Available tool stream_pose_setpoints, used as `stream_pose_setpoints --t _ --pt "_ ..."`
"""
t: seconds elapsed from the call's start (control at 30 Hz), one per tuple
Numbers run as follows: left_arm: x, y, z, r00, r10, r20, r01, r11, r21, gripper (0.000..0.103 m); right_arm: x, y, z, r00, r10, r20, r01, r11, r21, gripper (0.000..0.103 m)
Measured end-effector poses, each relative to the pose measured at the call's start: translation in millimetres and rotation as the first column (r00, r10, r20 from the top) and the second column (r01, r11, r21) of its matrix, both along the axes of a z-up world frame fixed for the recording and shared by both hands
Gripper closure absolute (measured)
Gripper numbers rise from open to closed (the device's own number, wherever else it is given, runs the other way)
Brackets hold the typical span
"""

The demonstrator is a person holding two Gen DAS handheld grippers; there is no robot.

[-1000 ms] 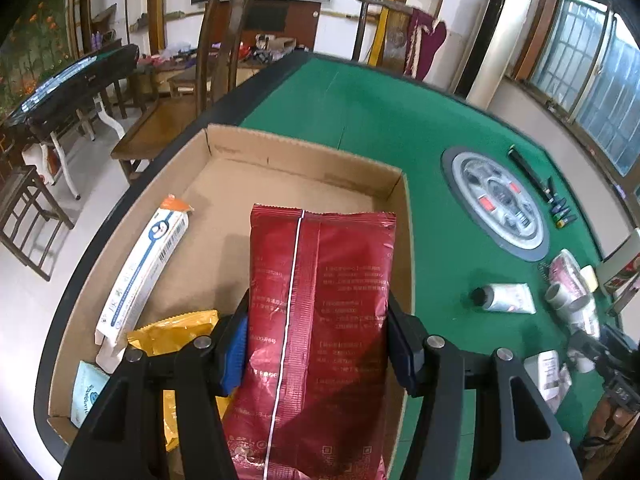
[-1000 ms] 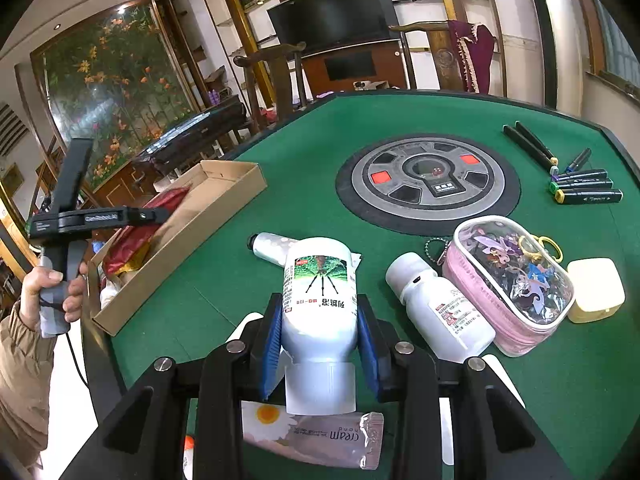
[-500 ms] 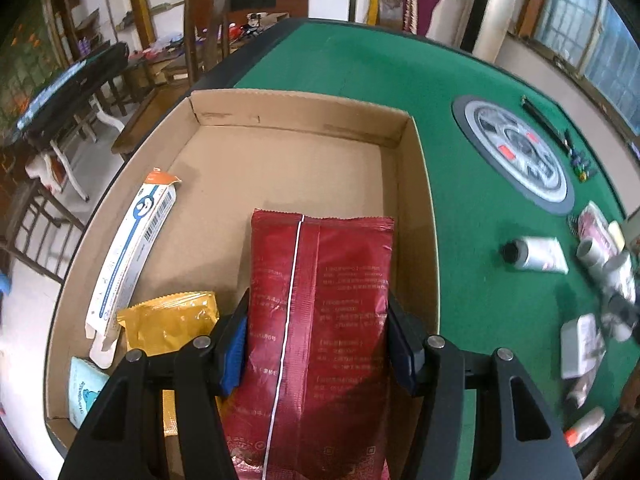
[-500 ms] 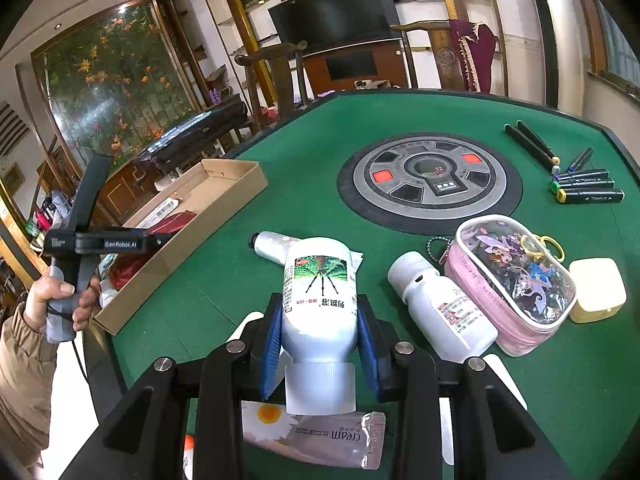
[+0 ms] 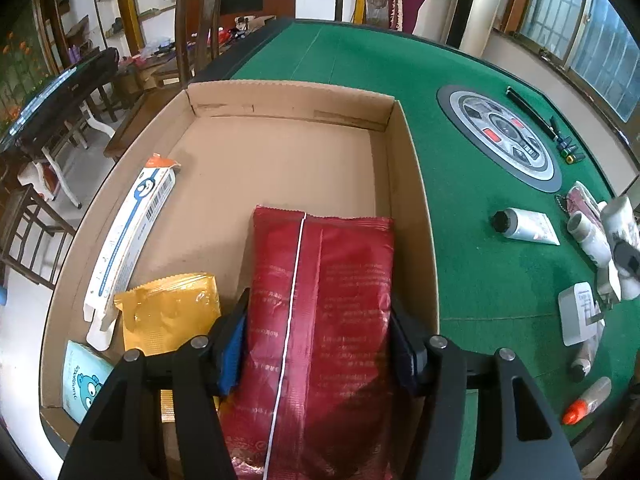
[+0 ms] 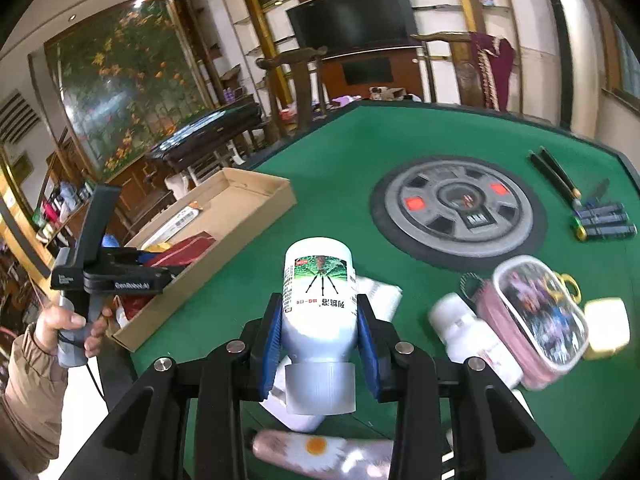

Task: Organize objects
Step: 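Carry the red pouch with the left gripper over the cardboard tray, then lower the white bottle into the tray with the right gripper and release it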

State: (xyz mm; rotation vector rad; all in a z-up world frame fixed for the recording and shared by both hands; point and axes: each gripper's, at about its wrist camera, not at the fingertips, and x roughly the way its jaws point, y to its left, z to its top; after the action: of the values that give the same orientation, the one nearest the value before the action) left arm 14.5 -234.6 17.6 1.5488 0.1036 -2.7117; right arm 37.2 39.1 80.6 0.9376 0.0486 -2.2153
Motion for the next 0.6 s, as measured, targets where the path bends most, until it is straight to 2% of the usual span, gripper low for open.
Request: stream_pose_setpoints --t 0.27,0.6 --pt "2 -2 1 1.000 0.000 -0.016 0.000 1.000 0.019 0.043 -23 -59 28 0.995 0.100 0.008 -0.101 0.994 0.046 0.066" --pt "2 -3 1 1.000 0.001 -0.023 0.000 0.999 0.032 0.043 -46 -157 8 0.952 0.304 0.025 -0.305 0.948 0.094 0.066"
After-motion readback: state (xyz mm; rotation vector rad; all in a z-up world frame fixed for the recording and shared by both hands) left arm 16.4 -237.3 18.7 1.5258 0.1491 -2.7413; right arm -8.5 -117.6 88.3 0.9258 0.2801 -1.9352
